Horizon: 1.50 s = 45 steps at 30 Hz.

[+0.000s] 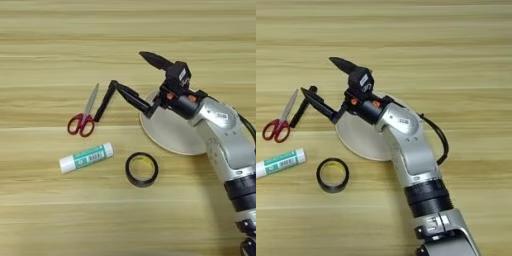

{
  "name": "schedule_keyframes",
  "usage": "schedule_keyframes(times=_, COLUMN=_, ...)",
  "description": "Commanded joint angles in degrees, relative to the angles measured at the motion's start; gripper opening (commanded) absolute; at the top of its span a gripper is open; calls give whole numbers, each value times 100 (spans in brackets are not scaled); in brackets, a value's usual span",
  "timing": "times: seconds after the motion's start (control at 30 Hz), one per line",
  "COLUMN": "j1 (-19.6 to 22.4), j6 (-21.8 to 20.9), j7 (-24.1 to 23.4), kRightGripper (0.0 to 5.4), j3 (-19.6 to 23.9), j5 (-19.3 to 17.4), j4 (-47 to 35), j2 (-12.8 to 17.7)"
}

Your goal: Move the objects on the table

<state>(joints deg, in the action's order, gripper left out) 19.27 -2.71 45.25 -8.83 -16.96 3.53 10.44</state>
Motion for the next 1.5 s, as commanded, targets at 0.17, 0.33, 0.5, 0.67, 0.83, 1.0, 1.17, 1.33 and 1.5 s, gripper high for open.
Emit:
schedule_keyframes(times=0.17, j1=387, j6=550, j7=409, kRightGripper=540, j3=-261, j5=-34, j4=-377, j2=142)
schedule_keyframes(times=0.33, j1=411, j6=776, j7=763, kRightGripper=540, j3=-472, j5=39, j4=-352, j2=245)
schedule_keyframes(times=0.5, j1=481, j6=738, j7=1099, kRightGripper=540, j3=-764, j5=270, j4=-242, j2=326)
schedule_keyframes(times=0.67, j1=600, j6=518, j7=1373, kRightGripper=540, j3=-1111, j5=698, j4=-6, j2=368)
schedule_keyframes(times=0.83, j1=694, j6=446, j7=1660, kRightGripper=540, j3=-1342, j5=929, j4=165, j2=393)
schedule_keyframes(times=1.0, j1=786, j6=470, j7=1950, kRightGripper=540, j3=-1599, j5=1152, j4=402, j2=441)
schedule_keyframes(times=1.17, j1=917, j6=472, j7=2059, kRightGripper=540, j3=-1735, j5=1357, j4=606, j2=406)
schedule_keyframes(times=1.33, j1=1034, j6=476, j7=2115, kRightGripper=540, j3=-1887, j5=1606, j4=787, j2=367)
schedule_keyframes(times=1.5, j1=1174, j6=471, j7=2027, kRightGripper=540, j3=-1945, j5=1823, j4=1011, j2=223)
